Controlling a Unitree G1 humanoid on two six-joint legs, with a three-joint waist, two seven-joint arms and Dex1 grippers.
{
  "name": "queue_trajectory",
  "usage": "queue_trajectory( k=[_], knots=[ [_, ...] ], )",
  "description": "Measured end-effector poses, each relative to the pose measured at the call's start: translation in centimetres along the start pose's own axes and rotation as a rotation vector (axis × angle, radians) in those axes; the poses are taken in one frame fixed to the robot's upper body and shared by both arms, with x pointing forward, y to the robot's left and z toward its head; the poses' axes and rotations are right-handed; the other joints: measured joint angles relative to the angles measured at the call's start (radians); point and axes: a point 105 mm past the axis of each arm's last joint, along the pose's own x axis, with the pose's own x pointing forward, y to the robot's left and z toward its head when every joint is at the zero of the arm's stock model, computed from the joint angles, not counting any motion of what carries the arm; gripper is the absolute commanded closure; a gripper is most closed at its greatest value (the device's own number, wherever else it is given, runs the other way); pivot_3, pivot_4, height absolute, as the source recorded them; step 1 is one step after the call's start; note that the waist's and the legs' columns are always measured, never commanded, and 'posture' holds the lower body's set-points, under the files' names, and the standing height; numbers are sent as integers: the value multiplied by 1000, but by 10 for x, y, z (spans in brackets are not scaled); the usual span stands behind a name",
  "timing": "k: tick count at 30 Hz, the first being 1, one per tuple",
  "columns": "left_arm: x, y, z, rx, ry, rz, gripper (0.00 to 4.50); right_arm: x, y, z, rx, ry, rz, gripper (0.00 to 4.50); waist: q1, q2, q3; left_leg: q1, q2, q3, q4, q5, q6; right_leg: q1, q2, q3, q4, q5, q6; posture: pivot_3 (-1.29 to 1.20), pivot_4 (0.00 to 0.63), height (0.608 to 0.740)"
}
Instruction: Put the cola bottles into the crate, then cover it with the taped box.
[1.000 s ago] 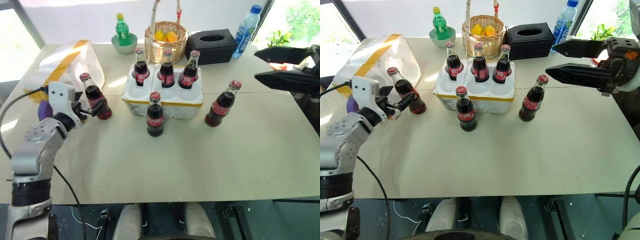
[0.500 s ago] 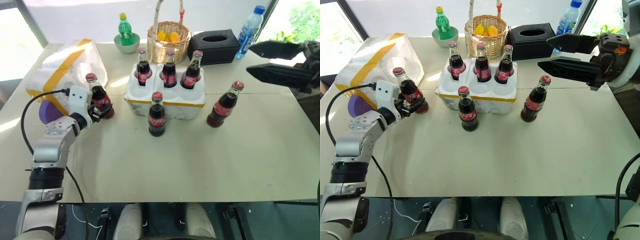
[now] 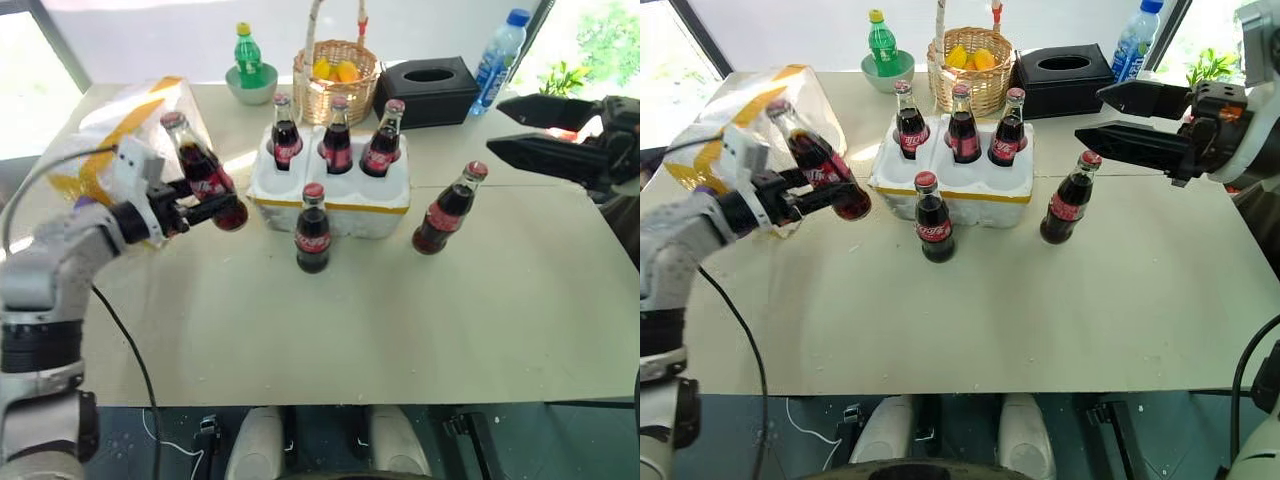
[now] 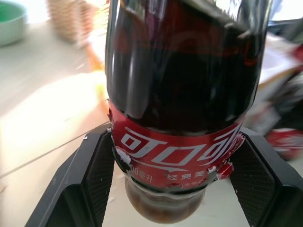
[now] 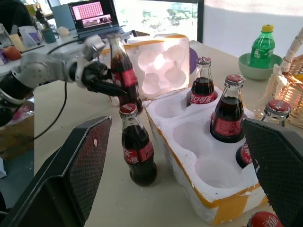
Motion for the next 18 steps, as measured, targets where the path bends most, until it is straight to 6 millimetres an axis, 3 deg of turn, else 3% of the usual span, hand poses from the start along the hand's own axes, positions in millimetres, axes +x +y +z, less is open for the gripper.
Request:
queue_trajectory(
  k=[4, 7, 10, 14, 18],
  knots=[
    [27, -8, 55, 85, -86, -181, 1264, -4, 0, -2, -3, -4, -30, 0, 9, 0, 0, -1, -3, 0, 3, 0, 1, 2, 0, 0, 0, 0, 0, 0, 150, 740],
    [60, -6, 73, 100, -131, -248, 1264, -7, 3, 0, -19, -12, -51, 0, 12, 0, 0, -1, -3, 0, 7, -1, 2, 4, 1, 0, 0, 1, 1, 0, 150, 740],
    [98, -10, 69, 92, -125, -314, 1264, -10, 6, 0, -24, -19, -68, 0, 14, 0, 0, -4, -2, 0, 11, -1, 2, 3, 3, 0, 0, 1, 3, 0, 150, 740],
    [138, -14, 46, 77, -78, -358, 1264, -15, 11, -5, -12, -11, -103, 0, 9, -1, 0, -14, -2, 0, 14, -1, 2, -6, 4, 0, 0, 2, 5, 0, 150, 740],
    [163, -21, 19, 88, -11, -374, 1264, -20, 16, -10, -2, 1, -144, 0, 4, -2, 1, -15, -2, 0, 13, -1, 3, -6, 4, 0, -1, 2, 5, 0, 150, 740]
  ],
)
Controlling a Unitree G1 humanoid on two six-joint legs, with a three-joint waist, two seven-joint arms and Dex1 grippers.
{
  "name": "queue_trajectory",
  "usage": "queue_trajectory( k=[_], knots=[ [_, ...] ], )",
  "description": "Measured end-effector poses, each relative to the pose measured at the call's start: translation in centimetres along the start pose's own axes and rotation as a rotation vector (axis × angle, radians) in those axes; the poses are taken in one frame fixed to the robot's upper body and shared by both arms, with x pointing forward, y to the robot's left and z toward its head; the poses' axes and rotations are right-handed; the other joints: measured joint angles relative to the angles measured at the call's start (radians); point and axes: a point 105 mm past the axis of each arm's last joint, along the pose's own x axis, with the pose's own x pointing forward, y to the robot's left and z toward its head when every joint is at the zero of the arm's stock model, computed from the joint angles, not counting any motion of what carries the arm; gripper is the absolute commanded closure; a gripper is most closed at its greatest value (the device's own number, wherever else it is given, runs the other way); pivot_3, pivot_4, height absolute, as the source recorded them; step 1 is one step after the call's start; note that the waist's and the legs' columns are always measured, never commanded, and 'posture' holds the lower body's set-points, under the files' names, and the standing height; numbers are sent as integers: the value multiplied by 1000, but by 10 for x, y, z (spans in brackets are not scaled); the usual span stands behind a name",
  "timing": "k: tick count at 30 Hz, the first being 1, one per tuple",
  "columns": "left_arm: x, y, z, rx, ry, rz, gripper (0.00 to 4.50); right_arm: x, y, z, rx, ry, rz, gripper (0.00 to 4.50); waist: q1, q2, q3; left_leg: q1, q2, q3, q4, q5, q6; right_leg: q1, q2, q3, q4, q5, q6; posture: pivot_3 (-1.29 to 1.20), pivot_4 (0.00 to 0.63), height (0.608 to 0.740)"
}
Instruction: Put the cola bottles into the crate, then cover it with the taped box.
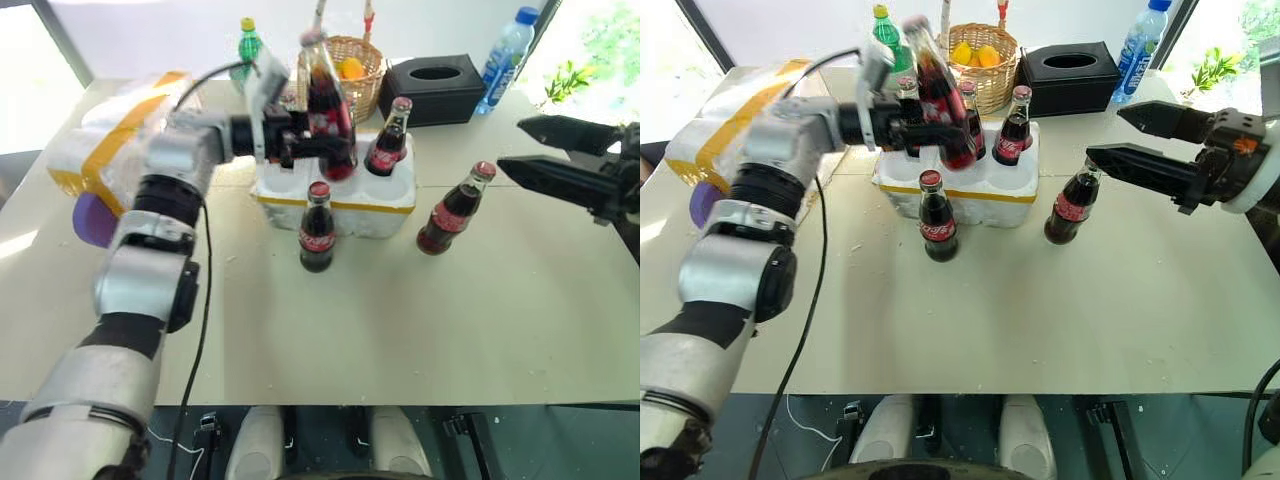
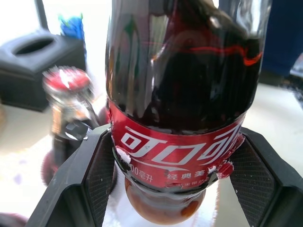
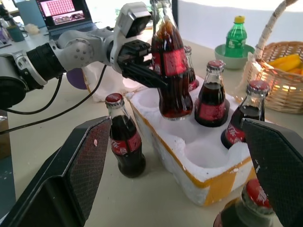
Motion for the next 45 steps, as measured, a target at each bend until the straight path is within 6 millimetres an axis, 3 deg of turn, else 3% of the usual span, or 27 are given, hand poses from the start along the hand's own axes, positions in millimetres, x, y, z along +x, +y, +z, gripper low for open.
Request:
queue_trajectory(
  k=[5, 8, 9, 15, 19, 22, 25, 28, 31, 34, 39, 45],
  knots=[
    [14, 1, -27, 81, 100, 31, 1264, -4, 6, -7, 4, 18, -32, 0, -5, -1, 0, 1, 1, -3, 1, -3, 6, 0, -2, 0, 1, 0, 0, 0, 150, 740],
    [19, -1, -37, 116, 150, 21, 179, -4, 6, -9, 5, 24, -40, 0, -3, -1, 0, 0, 1, -3, 1, -4, 7, 0, -2, 0, 1, 1, 1, 0, 150, 740],
    [20, -2, -38, 132, 156, 19, 39, -4, 6, -9, 4, 26, -44, 0, -2, -1, 0, 0, 2, -4, 1, -4, 7, 0, -3, 0, 1, 1, 1, 0, 150, 740],
    [17, -2, -38, 176, 173, 11, 39, 1, -1, -12, 5, 37, -56, 0, -5, -1, 0, 1, 2, -3, 1, -4, 7, 0, -3, 0, 2, 1, 1, 0, 150, 740],
    [-9, 10, -27, 162, 133, 49, 39, 6, -3, -15, 11, 45, -43, 0, -10, -1, 0, 1, 2, -3, 1, -4, 7, 0, -2, 0, 2, 1, 1, 0, 150, 740],
    [-45, 20, -3, 195, 87, 83, 39, 8, -6, -13, 8, 34, -35, 0, -10, 0, 0, 1, 3, -3, 1, -4, 7, 0, -2, 0, 2, 1, 1, 0, 150, 740],
    [-77, 16, 13, 242, 78, 59, 39, 10, -8, -14, 12, 37, -24, 0, -8, 0, 0, 1, 3, -2, 2, -3, 6, 1, -2, 0, 2, 1, 1, 0, 150, 740],
    [-106, -8, -4, 209, 144, -35, 39, 14, -9, -16, 20, 45, -6, 0, -7, 1, 0, 1, 3, -3, 2, -2, 3, 1, -2, 1, 2, 1, 1, 0, 150, 740],
    [-118, -29, -27, 206, 224, -80, 39, 16, -11, -15, 20, 42, 3, 0, -6, 1, 0, 1, 3, -3, 2, -1, 2, 1, -2, 1, 2, 1, 1, 0, 150, 740],
    [-115, -52, -41, 185, 253, -122, 39, 18, -13, -13, 18, 42, 13, 0, -1, 0, 0, 1, 3, -4, 3, -1, 3, 2, -2, 1, 2, 1, 1, 0, 150, 740],
    [-96, -74, -41, 149, 202, -142, 39, 19, -11, -15, 22, 51, 35, 0, -5, 1, 0, 2, 2, -4, 3, -3, 5, 4, -2, 1, 2, 2, 2, 0, 150, 740],
    [-65, -77, -58, 73, 169, -141, 39, 19, -10, -17, 26, 62, 34, 0, -6, 1, 0, 3, 2, -4, 3, -3, 5, 3, -2, 1, 2, 2, 2, 0, 150, 740]
  ],
)
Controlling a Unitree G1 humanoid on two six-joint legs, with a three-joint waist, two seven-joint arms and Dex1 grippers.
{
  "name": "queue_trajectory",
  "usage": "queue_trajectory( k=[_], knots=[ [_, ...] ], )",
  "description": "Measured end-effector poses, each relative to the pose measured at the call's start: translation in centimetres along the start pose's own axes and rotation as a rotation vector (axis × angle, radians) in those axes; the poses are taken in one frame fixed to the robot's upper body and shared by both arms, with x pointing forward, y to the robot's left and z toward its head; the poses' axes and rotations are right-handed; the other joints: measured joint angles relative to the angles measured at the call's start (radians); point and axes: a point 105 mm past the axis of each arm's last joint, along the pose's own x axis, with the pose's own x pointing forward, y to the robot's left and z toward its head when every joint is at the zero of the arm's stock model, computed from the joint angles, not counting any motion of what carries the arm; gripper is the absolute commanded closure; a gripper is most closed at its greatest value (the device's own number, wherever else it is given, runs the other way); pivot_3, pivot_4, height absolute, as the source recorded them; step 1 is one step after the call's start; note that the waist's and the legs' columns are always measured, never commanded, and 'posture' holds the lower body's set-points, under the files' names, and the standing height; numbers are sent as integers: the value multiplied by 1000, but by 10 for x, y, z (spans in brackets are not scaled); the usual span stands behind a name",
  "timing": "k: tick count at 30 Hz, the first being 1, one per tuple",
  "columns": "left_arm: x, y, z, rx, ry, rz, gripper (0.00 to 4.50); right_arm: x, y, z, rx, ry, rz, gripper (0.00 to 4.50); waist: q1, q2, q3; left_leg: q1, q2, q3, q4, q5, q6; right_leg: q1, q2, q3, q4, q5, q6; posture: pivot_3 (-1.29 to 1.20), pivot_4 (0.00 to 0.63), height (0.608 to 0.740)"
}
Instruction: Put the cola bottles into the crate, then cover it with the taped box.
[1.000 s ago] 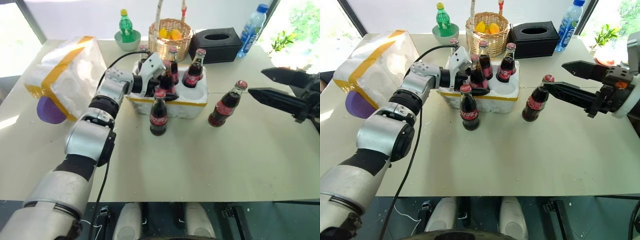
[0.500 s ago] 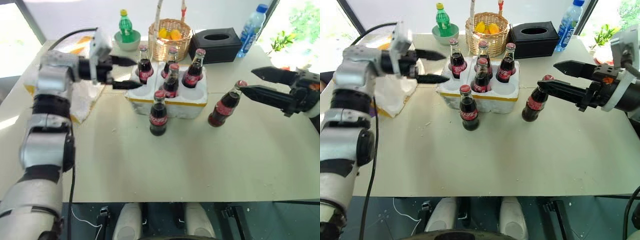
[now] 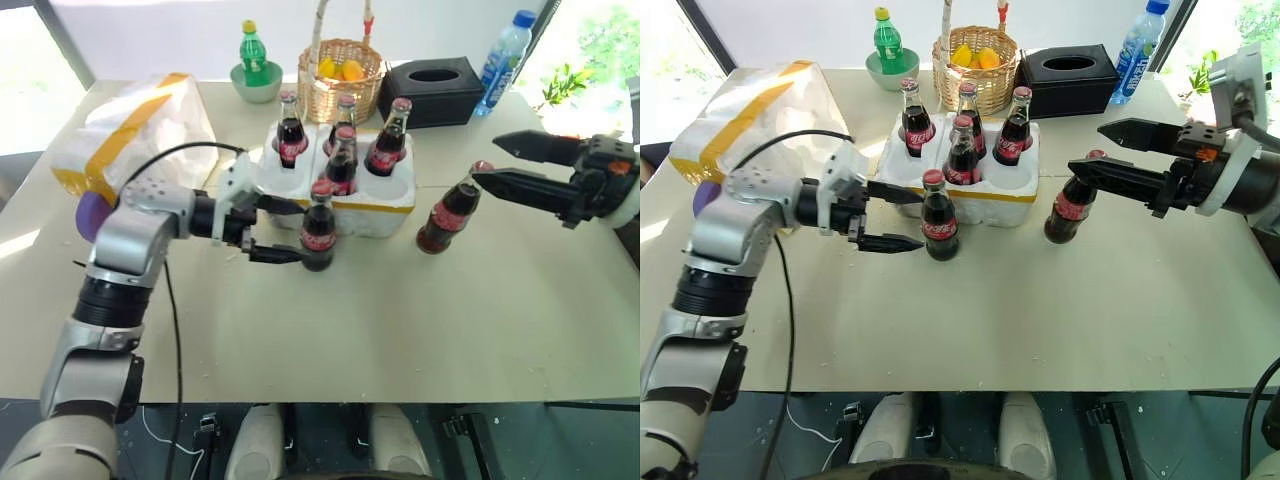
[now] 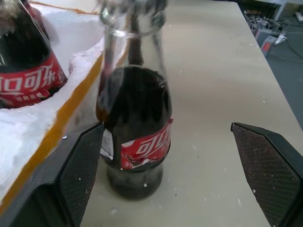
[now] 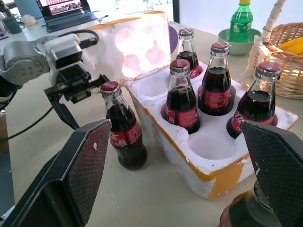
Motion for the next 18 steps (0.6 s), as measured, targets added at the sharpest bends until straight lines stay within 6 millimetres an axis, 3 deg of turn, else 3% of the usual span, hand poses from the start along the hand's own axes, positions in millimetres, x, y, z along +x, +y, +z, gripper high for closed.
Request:
queue_trajectory(
  k=[6, 12, 17, 18],
  knots=[
    [34, 10, -8, -31, -3, -22, 39, 1, 3, -3, 5, 15, -3, 0, 2, 0, 0, 0, -1, 0, 0, 0, 0, 0, 0, 0, 0, 0, 0, 0, 150, 740],
    [46, 17, -23, -63, 36, -17, 39, 0, 3, -2, 15, 3, -18, 0, -1, 0, 0, 0, 0, 0, 0, 0, 0, 0, 0, 0, 0, 0, 0, 0, 150, 740],
    [42, 16, -27, -74, 58, -32, 1673, 0, 1, -1, 18, -3, -37, 0, 0, 0, 0, 0, 0, 0, 0, 0, 0, 0, 0, 0, 0, 0, 0, 0, 150, 740],
    [40, 15, -27, -82, 64, -39, 1674, 0, 1, -1, 19, -4, -40, 0, 0, 0, 0, 0, 0, 0, 0, 0, 0, -1, 0, 0, 0, 0, 0, 0, 150, 740]
  ],
)
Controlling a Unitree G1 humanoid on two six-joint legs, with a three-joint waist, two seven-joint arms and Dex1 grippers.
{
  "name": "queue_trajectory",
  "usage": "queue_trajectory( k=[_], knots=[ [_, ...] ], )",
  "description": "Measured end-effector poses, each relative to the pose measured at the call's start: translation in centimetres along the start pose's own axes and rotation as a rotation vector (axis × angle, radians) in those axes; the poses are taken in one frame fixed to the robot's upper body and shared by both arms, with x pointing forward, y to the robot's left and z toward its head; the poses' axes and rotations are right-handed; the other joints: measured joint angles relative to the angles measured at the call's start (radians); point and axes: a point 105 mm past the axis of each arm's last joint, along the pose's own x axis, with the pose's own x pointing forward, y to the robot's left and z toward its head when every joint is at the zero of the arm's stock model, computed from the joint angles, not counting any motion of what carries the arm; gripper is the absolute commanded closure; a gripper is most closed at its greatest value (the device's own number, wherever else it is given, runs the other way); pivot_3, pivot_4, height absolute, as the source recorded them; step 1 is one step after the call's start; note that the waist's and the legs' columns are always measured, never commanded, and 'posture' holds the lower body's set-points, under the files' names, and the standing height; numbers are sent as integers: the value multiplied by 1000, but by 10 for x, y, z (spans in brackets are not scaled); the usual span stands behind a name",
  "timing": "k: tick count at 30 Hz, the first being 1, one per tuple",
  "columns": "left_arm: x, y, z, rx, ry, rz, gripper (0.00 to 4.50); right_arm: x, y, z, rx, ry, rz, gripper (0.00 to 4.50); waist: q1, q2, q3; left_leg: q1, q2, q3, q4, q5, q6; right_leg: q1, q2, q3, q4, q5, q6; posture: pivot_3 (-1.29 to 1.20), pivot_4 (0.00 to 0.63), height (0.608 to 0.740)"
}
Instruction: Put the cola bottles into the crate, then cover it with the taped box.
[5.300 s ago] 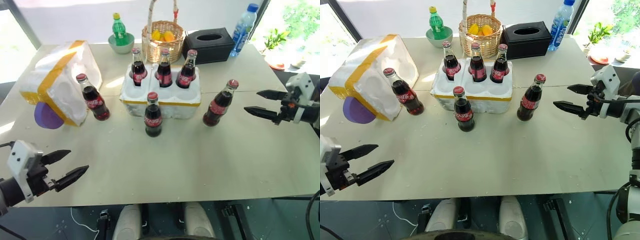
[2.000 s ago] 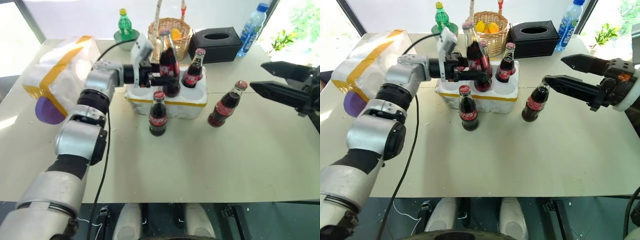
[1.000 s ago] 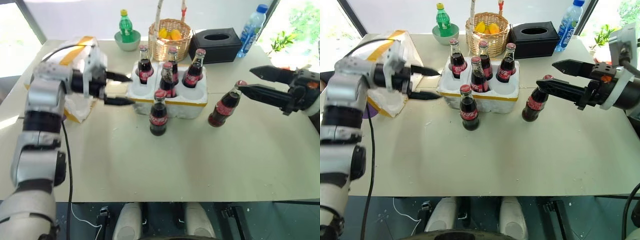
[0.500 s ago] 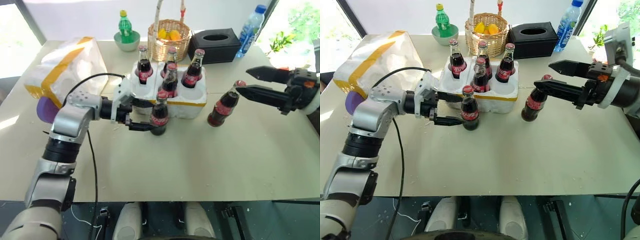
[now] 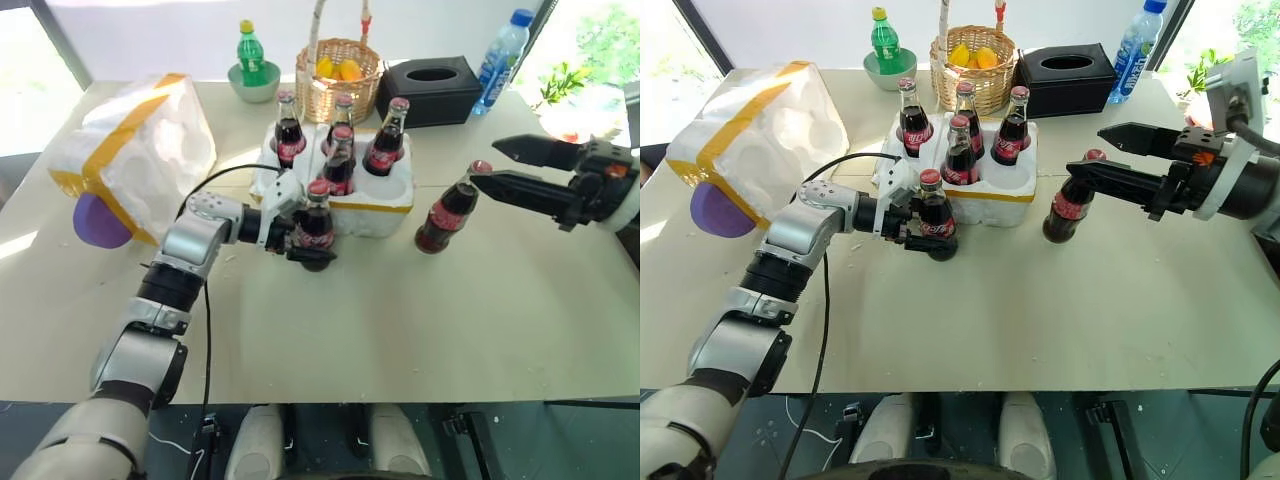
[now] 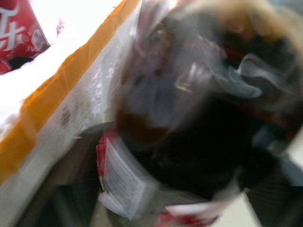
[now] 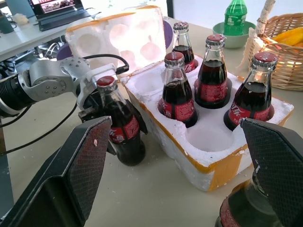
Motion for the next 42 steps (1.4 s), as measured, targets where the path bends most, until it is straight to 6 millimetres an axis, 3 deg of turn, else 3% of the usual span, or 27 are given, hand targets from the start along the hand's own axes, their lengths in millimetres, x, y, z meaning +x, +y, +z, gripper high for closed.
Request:
queue_trajectory(
  k=[3, 5, 9, 12, 14, 17, 20, 26, 29, 34, 37, 39, 42],
  knots=[
    [-10, -4, 4, -48, -14, -26, 1674, 0, 0, 1, 1, -4, -2, 0, 1, 0, 0, -1, 0, 0, 0, 0, 0, -1, 0, 0, 0, 0, 0, 0, 150, 740],
    [-21, -5, 18, -132, -84, -54, 1674, 0, -1, 2, -2, -10, -5, 0, 1, 0, 0, -1, 0, 0, 0, 0, 0, -1, 0, 0, 0, 0, 0, 0, 150, 740],
    [-57, 17, 80, -117, -259, 37, 1674, 1, -1, 3, -1, -23, -4, 0, 0, -2, 1, -1, 0, 0, 1, 0, 1, -1, 0, 0, 0, 0, 0, 0, 150, 740],
    [-78, 35, 110, -90, -356, 131, 1674, 2, -1, 3, -5, -27, -3, 0, 0, -1, 1, -1, -1, 0, 1, 0, 0, 0, 0, 0, 0, 0, 0, 0, 150, 740],
    [-83, 48, 110, -80, -363, 196, 1674, 2, -1, 3, -4, -27, -3, 0, 0, -1, 1, 0, -2, 0, 0, 2, -3, 0, 1, 0, 0, 0, 0, 0, 150, 740],
    [-87, 71, 86, -74, -281, 325, 1674, 2, -2, 3, -4, -29, -5, 0, 0, -1, 1, -1, -2, 1, 0, 2, -3, -1, 1, 0, 0, 0, 0, 0, 150, 740],
    [-82, 78, 63, -73, -190, 352, 1674, 2, -2, 3, -2, -32, -7, 0, 0, -2, 1, -2, -2, 3, 0, 2, -3, -1, 1, 0, 0, 0, 0, 0, 150, 740],
    [-62, 81, 45, 87, -47, 360, 1674, 4, -2, -2, 10, -27, -8, 0, 0, -3, 2, -2, -2, 3, 0, 2, -3, -1, 0, 0, -1, 0, 0, 0, 150, 740],
    [-53, 83, 35, 76, -48, 375, 253, 3, -4, -6, 15, -17, -20, 0, -1, -3, 2, -1, -1, 2, 0, 1, -1, -1, 0, 0, 0, 0, 0, 0, 150, 740],
    [-53, 84, 35, 57, -86, 391, 114, 2, -6, -11, 22, -4, -33, 0, 0, -3, 2, -1, -1, 2, 0, 1, -2, -1, 0, 0, 0, 0, 0, 0, 150, 740],
    [-62, 82, 38, 39, -116, 383, 114, -5, -7, -14, 29, 4, -52, 0, 1, -3, 2, -2, -1, 2, 0, 1, -2, -1, 0, 0, 0, 0, 0, 0, 150, 740],
    [-80, 77, 52, 12, -171, 366, 114, -18, -8, -18, 33, 27, -87, 0, 1, -3, 2, -2, 0, 1, 0, 2, -3, -1, 0, 0, 0, 0, 0, 0, 150, 740],
    [-130, 52, 86, -2, -267, 319, 114, -41, -13, -33, 74, 67, -175, 0, -5, -3, 2, -1, 1, 2, 0, 2, -3, -1, 1, 0, 1, 0, 0, 0, 150, 740]
  ],
)
